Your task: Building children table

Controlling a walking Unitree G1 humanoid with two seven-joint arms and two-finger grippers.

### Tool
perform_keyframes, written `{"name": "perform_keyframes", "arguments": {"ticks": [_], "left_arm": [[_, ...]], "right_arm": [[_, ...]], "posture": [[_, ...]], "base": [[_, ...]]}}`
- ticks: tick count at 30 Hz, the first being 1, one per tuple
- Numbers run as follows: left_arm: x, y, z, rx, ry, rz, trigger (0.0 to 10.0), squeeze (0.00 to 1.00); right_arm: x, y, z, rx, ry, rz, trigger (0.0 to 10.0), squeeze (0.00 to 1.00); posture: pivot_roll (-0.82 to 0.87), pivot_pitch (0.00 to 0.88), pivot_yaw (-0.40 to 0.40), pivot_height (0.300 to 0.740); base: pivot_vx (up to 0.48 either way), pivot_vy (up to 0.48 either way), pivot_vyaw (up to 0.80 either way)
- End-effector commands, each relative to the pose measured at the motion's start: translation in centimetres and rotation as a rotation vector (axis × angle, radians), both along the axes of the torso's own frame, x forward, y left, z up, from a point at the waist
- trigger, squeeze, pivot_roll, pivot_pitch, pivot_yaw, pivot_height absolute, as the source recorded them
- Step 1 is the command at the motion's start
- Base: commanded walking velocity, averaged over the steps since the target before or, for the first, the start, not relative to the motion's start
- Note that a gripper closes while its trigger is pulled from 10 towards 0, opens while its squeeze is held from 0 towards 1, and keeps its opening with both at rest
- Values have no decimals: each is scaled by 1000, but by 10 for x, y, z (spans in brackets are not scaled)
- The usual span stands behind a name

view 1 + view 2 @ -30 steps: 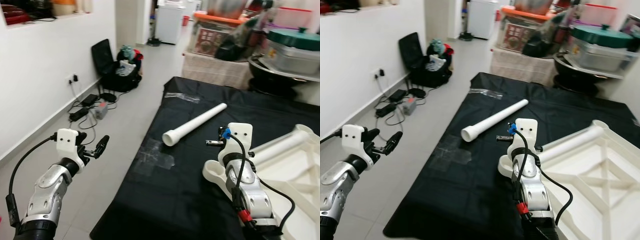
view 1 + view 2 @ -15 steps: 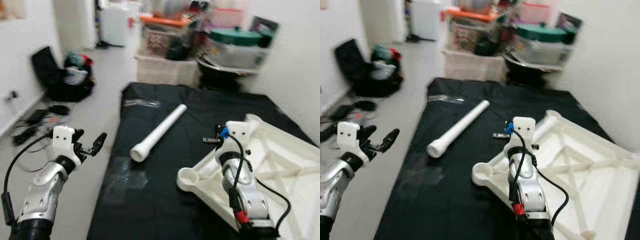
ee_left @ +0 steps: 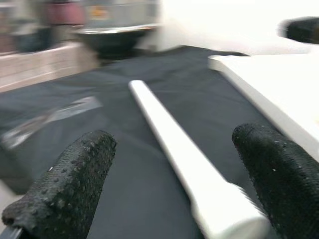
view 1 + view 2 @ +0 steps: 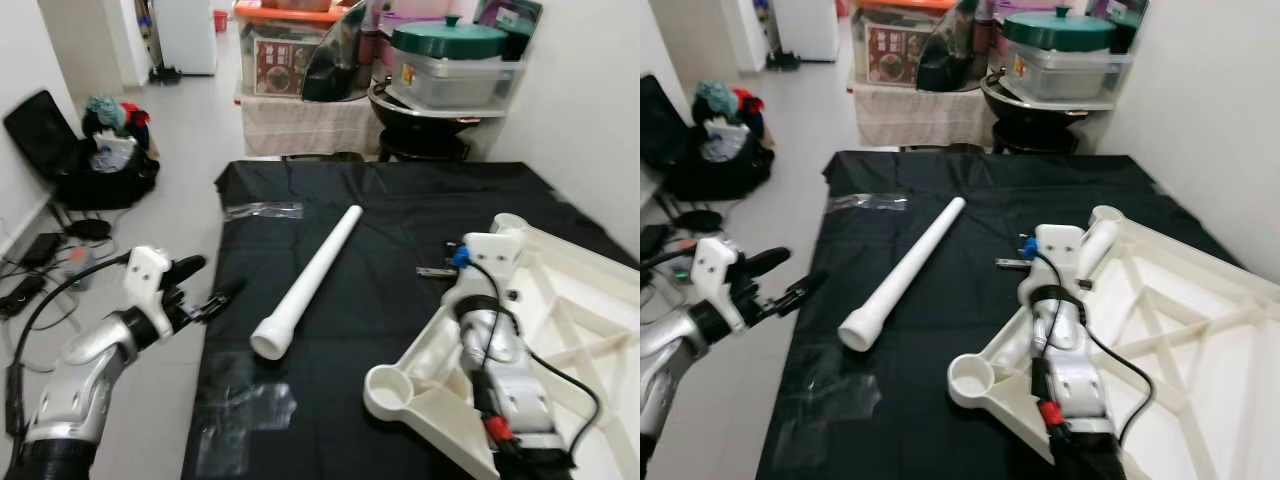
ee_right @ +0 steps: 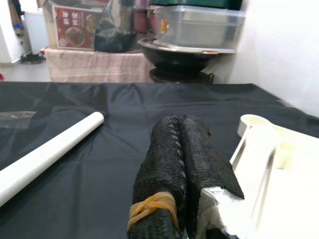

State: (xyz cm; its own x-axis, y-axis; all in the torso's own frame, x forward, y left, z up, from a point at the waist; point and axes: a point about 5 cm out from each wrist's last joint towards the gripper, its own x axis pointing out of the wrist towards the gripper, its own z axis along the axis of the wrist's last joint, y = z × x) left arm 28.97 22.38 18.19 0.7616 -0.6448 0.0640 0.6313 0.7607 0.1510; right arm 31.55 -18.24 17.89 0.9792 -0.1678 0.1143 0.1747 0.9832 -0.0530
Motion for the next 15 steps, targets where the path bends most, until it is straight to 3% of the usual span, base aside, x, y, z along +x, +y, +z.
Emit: {"name": "perform_keyframes", "arguments": {"ticks": [1,6,8,11,15], "left_arm": [[-14,1,3,42,42,-100,10000,0],[-26,7,3,111,88,-170,10000,0],[-30,12,-4,180,121,-176,10000,0],[-28,21,-16,251,164,-162,10000,0],[-23,23,-21,274,171,-132,10000,0]], "right_arm": [[-1,-2,2,-7,-20,-7,10000,0],[0,-1,0,-7,-15,-2,10000,0],[1,1,0,-12,-15,4,10000,0],[2,2,-1,-17,-13,7,10000,0],[1,1,-2,-22,-8,4,10000,0]], "posture": [[109,0,-92,740],[109,0,-92,740],[120,0,-99,740],[118,0,-97,740],[113,0,-94,740]], "base": [[0,0,0],[0,0,0],[0,0,0],[0,0,0],[0,0,0]]}}
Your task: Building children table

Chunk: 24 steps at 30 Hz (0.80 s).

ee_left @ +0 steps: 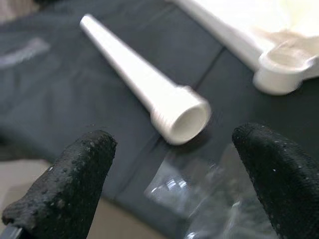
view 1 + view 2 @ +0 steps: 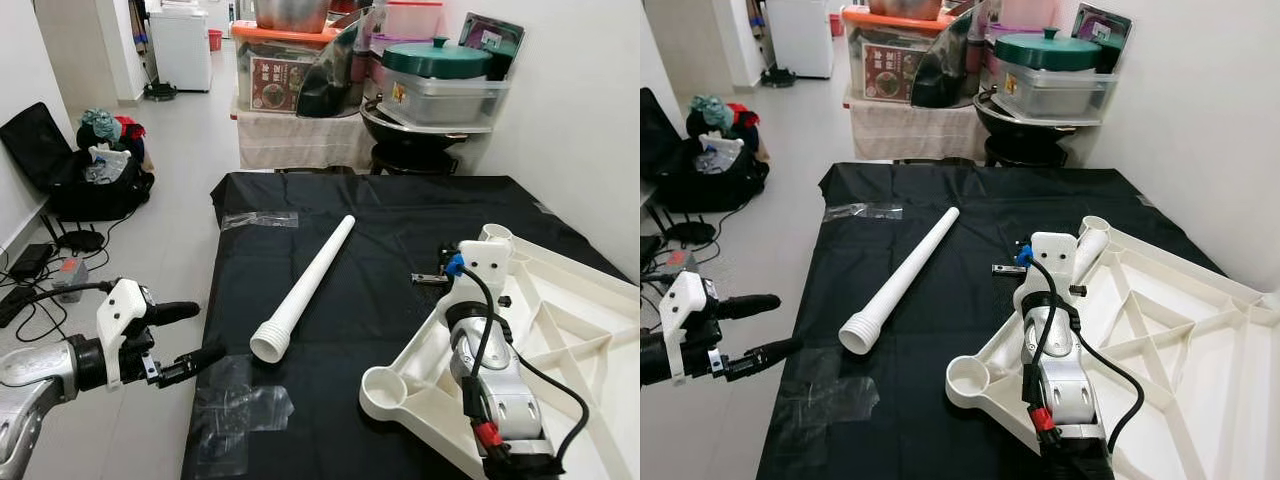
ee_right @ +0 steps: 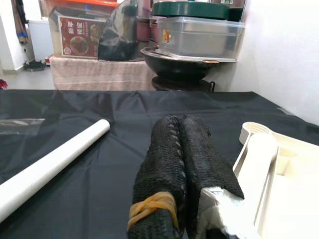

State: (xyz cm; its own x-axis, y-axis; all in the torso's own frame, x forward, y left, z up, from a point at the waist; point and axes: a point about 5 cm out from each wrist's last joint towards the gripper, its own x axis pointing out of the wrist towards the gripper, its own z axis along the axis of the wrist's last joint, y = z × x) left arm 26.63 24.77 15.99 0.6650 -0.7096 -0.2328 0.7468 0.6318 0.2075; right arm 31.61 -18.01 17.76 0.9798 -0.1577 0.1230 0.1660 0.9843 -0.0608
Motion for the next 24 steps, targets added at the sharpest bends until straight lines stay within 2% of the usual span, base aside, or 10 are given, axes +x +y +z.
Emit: {"name": "perform_keyframes", "arguments": {"ticks": [1,2,6,8,12,15,24], "left_arm": [[4,-1,-1,41,-3,1,10000,0],[9,-3,-2,47,-8,13,10000,0],[12,-5,-2,42,-9,13,10000,0],[19,-15,-5,54,-20,-5,10000,0],[21,-19,-6,57,-22,-13,10000,0],[28,-33,-15,52,2,-63,10000,0],[43,-43,-27,77,12,-48,10000,0]], "right_arm": [[0,-2,-2,-16,1,-8,10000,0],[0,-3,-3,-19,5,-16,10000,0],[-1,-4,-4,-19,7,-20,10000,0],[-1,-4,-5,-18,10,-29,10000,0],[-1,-4,-5,-16,11,-32,10000,0],[-2,-5,-7,-13,13,-43,10000,0],[-2,-7,-8,-12,17,-57,10000,0]], "posture": [[113,0,-94,740],[106,0,-87,740],[106,0,-87,740],[95,0,-76,740],[95,0,-76,740],[89,0,-66,740],[82,0,-58,740]], "base": [[0,0,0],[0,0,0],[0,0,0],[0,0,0],[0,0,0],[0,0,0],[0,0,0]]}}
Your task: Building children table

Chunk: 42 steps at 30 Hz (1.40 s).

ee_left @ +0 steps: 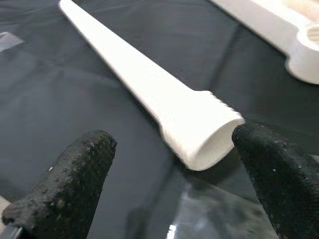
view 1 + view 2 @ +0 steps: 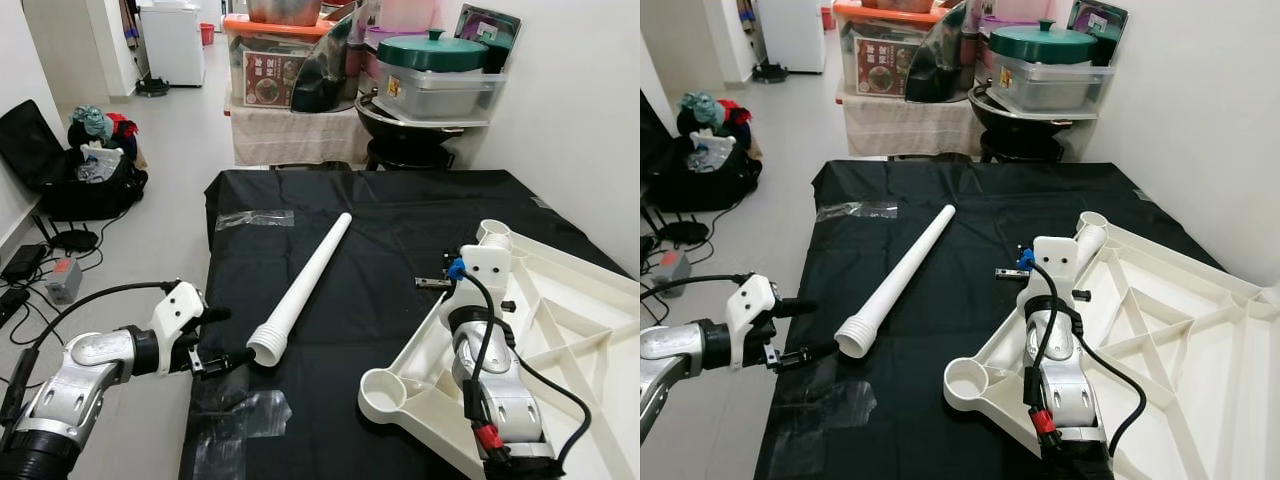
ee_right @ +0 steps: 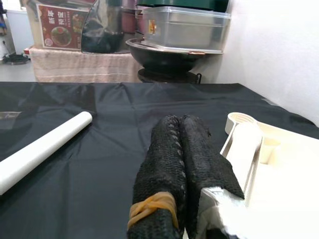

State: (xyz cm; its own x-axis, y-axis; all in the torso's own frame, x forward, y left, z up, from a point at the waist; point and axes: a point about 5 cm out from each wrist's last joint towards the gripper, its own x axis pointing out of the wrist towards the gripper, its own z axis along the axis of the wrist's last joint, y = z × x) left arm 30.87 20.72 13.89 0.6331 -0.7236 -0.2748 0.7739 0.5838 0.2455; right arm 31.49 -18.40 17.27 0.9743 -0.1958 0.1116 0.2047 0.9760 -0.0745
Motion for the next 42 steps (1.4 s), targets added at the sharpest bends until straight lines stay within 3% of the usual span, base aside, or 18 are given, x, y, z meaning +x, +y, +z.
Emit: {"name": "perform_keyframes", "arguments": {"ticks": [1,19,42], "left_arm": [[4,-4,-8,31,16,2,10000,0],[19,-6,-17,48,-19,61,10000,0],[24,-21,-31,28,-50,127,10000,0]], "right_arm": [[-1,-3,-3,-1,4,-19,10000,0],[-2,-4,-5,-1,7,-33,10000,0],[-4,-4,-8,7,19,-38,10000,0]], "posture": [[78,0,-54,740],[70,0,-50,740],[57,0,-48,740]], "base": [[0,0,0],[0,0,0],[0,0,0]]}}
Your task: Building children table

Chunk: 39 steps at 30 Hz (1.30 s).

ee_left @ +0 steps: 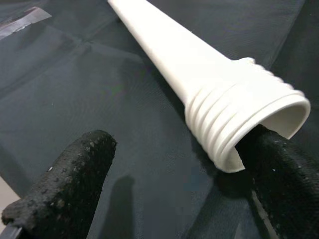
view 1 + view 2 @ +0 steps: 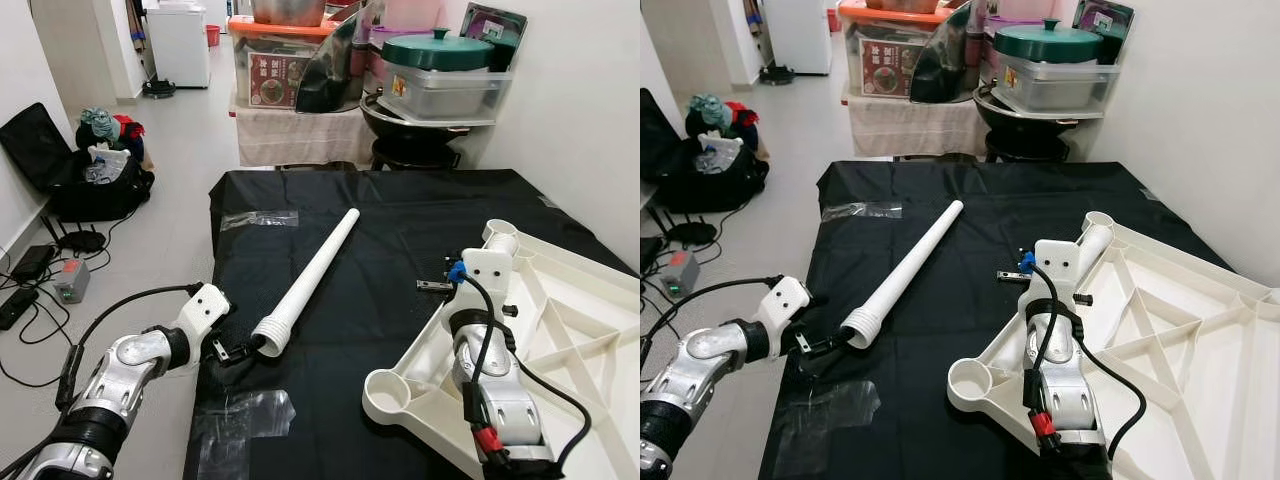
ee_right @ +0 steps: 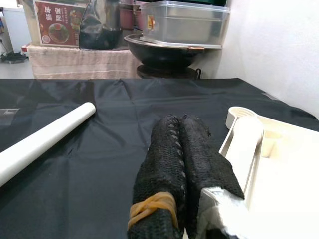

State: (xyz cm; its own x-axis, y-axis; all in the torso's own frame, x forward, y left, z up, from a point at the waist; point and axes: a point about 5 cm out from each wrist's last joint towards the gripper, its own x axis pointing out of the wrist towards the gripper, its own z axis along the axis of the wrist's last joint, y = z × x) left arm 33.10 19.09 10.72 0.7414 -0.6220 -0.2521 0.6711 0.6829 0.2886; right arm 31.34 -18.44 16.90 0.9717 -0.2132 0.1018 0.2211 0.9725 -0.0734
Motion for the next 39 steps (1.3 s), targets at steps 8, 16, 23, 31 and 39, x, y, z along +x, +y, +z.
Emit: {"name": "perform_keyframes", "arguments": {"ticks": [8,16,23,31,39], "left_arm": [[8,-7,3,-6,-54,63,10000,0],[15,0,-1,3,-75,208,10000,0],[16,0,-5,-31,-59,232,0,0],[15,-10,-9,-58,-62,202,0,0],[17,-10,-3,-80,-108,218,0,0]], "right_arm": [[-3,-3,-5,7,13,-27,10000,0],[-4,-4,-8,19,22,-40,10000,0],[-5,-5,-10,23,26,-46,10000,0],[-5,-7,-10,21,28,-55,10000,0],[-5,-7,-10,23,30,-56,10000,0]], "posture": [[52,0,-44,740],[47,0,-38,740],[42,0,-40,740],[25,0,-39,740],[33,0,-50,740]], "base": [[0,0,0],[0,0,0],[0,0,0],[0,0,0],[0,0,0]]}}
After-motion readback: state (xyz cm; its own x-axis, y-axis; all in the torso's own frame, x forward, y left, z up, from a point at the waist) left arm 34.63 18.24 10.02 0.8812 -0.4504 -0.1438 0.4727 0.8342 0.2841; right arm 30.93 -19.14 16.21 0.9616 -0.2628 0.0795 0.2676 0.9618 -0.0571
